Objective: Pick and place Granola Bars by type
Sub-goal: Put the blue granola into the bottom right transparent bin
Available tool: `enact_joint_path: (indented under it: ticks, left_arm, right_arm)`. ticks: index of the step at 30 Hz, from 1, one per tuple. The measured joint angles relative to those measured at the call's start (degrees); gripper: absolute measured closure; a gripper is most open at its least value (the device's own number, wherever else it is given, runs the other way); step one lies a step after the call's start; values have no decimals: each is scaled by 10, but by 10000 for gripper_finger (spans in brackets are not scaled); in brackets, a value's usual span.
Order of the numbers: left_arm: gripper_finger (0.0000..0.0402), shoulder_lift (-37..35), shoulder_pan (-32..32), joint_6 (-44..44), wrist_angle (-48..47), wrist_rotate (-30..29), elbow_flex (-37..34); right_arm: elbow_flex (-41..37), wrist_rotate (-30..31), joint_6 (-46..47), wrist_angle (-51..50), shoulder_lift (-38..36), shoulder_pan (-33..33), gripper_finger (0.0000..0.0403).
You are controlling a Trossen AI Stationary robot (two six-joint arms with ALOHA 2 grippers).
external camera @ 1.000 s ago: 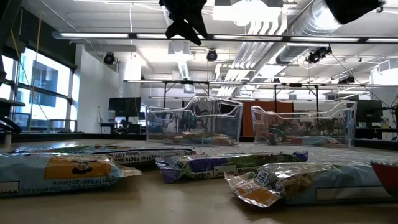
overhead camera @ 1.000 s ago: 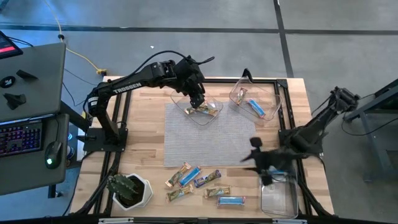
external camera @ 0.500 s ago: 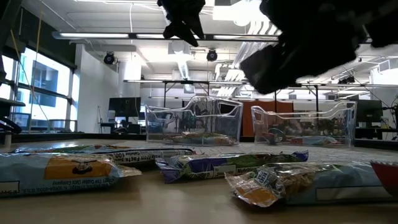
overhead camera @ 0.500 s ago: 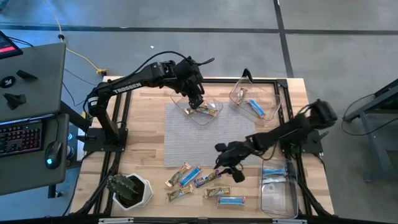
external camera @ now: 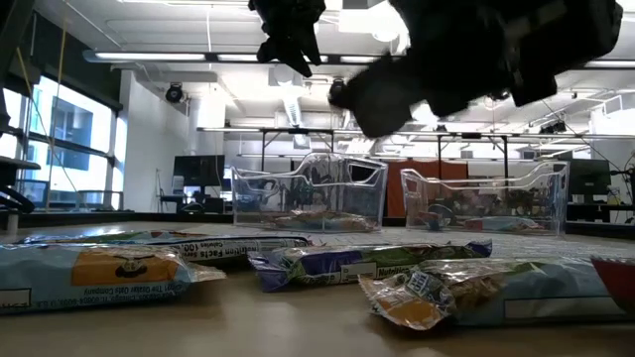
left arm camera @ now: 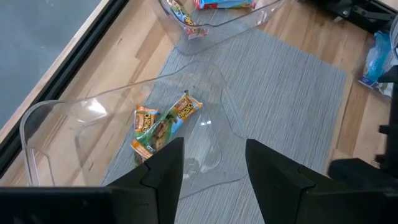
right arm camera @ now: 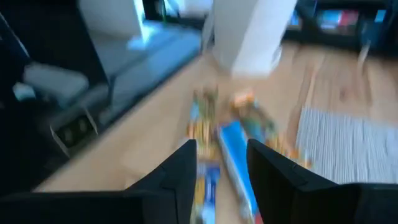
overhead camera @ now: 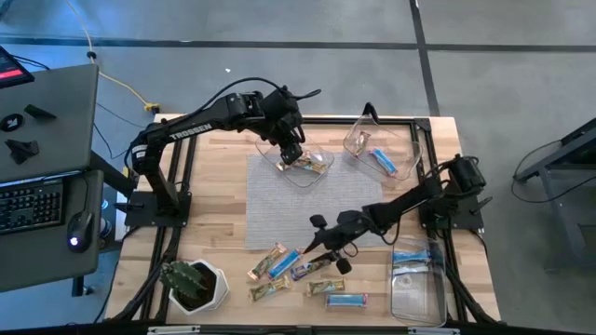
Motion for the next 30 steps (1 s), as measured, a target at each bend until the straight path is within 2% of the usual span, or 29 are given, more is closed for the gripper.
enact_joint_path:
  ticks: [3, 11, 20, 30]
  left_arm:
    - [234, 0, 0, 0, 0, 0, 0]
    - [234, 0, 0, 4, 0, -1, 0]
    - [234, 0, 0, 0, 4, 7, 0]
    - [234, 0, 0, 0, 5, 13, 0]
  right_arm:
    - [0, -11, 23, 20, -1, 0, 279]
    - [0, 9, 20, -98, -1, 4, 278]
    - [0, -26, 25, -107, -1, 4, 278]
    - [0, 44, 22, -114, -1, 4, 278]
